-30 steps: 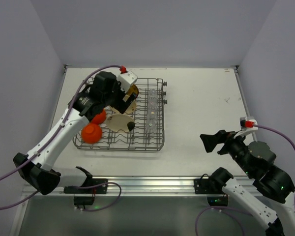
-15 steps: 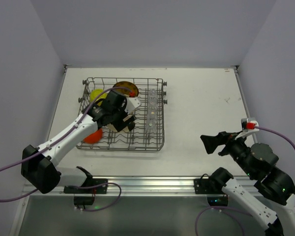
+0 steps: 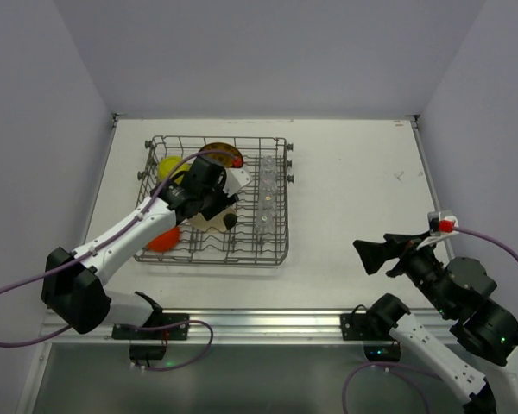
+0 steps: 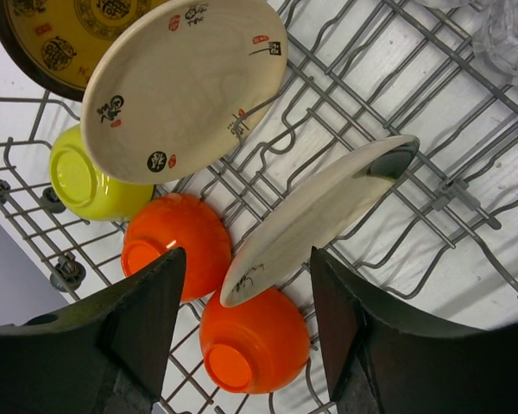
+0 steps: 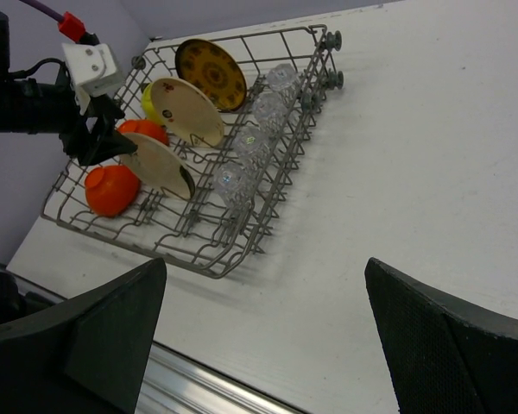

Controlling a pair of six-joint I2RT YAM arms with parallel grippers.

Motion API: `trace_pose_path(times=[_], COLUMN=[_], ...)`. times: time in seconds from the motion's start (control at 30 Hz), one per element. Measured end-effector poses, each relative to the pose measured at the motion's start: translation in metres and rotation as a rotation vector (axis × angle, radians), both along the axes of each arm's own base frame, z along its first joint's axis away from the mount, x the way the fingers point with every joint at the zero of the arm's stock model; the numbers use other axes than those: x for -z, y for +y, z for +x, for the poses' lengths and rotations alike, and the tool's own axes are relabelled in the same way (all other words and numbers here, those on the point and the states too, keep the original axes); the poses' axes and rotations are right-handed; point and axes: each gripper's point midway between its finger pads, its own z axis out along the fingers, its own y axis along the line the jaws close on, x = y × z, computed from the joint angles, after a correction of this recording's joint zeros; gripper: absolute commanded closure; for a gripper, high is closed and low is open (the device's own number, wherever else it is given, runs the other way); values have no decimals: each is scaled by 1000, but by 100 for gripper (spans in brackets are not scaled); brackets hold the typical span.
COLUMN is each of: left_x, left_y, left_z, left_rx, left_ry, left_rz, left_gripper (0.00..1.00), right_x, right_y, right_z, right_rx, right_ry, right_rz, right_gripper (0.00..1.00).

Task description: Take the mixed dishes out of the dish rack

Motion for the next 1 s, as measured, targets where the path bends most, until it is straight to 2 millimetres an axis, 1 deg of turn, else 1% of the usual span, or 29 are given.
trace_pose_path(times=[0.03,0.1,0.13,0.37,0.43,0.53,0.57,0.6,0.73,0.87,0.93,1.0], left_x=[2,5,6,15,15,15,16,16,17,22,22,22], left_y=[0,0,0,3,3,3,3,3,4,4,4,5], left_z=[1,3,4,3,4,5,5,5,7,8,9,9], left_rx=[0,-1,0,18,21,25,26,27,24,24,26,27], left_ry=[4,6,4,2,2,-1,-1,-1,-5,7,4,3], left_rz=[8,17,19,47,51,55,57,59,67,78,85,92], left_gripper=[44,46,49,50,52,56,59,65,70,74,78,78], right_x=[0,0,0,0,0,-1,-1,-1,-1,-1,-1,-1], right_y=[0,0,0,1,0,0,0,0,0,0,0,0], right_z=[0,0,0,-1,-1,-1,-1,-1,-1,-1,-1,-1], right_rx=[-1,-3,-3,-8,-8,-8,-8,-8,-8,-8,-8,-8], right_ry=[0,-2,-2,-3,-5,-8,-8,-8,-8,-9,-9,-8], right_rz=[0,-3,-3,-4,-3,0,0,0,0,0,0,0], right_gripper=[1,1,1,1,1,1,1,1,1,1,1,1])
